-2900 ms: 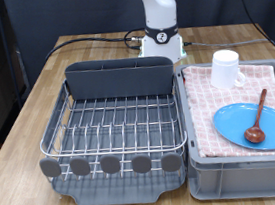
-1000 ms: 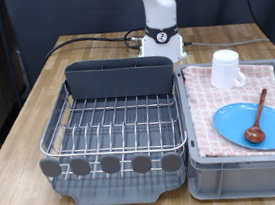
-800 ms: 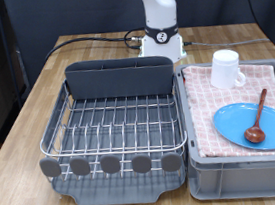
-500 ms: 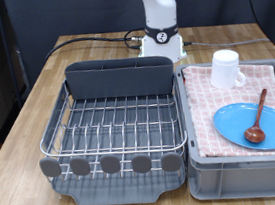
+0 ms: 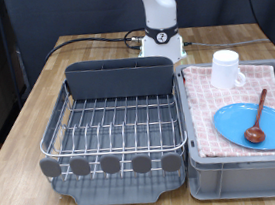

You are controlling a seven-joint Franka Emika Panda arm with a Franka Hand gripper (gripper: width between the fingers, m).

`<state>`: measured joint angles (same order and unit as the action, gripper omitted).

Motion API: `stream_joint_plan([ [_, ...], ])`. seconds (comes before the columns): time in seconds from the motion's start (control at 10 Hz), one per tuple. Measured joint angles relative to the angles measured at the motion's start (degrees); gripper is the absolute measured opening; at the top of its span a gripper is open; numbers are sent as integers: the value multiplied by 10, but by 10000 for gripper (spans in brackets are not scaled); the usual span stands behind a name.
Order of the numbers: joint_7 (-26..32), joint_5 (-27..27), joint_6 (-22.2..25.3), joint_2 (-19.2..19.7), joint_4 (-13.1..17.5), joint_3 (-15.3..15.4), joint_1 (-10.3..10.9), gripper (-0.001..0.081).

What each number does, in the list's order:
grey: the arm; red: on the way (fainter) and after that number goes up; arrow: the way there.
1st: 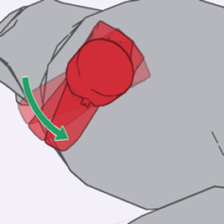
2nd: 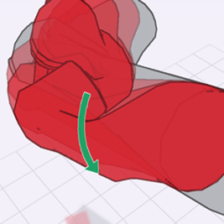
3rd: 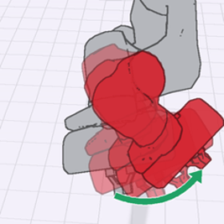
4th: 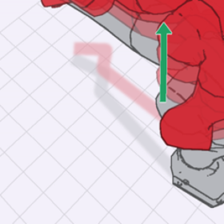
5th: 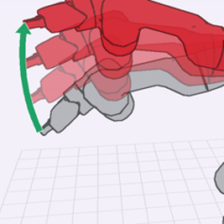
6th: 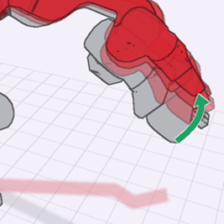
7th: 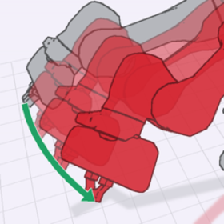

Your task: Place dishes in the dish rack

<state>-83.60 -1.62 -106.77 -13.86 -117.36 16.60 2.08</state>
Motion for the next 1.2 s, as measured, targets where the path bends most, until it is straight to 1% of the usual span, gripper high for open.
stream_joint_plan([
  [0.1,-1,19,-14,0,-9,11,2,803],
  [0.2,-9,39,-54,-1,-29,25,4,803],
  [0.4,-49,75,-138,0,-79,54,4,803],
  [0.5,-62,79,-170,3,-101,64,4,803],
  [0.6,-66,80,-191,12,-116,68,4,803],
  [0.8,-68,83,-216,43,-131,68,2,803],
  [1.0,-93,99,-235,82,-135,65,-5,803],
  [1.2,-109,119,-291,120,-139,59,-6,803],
])
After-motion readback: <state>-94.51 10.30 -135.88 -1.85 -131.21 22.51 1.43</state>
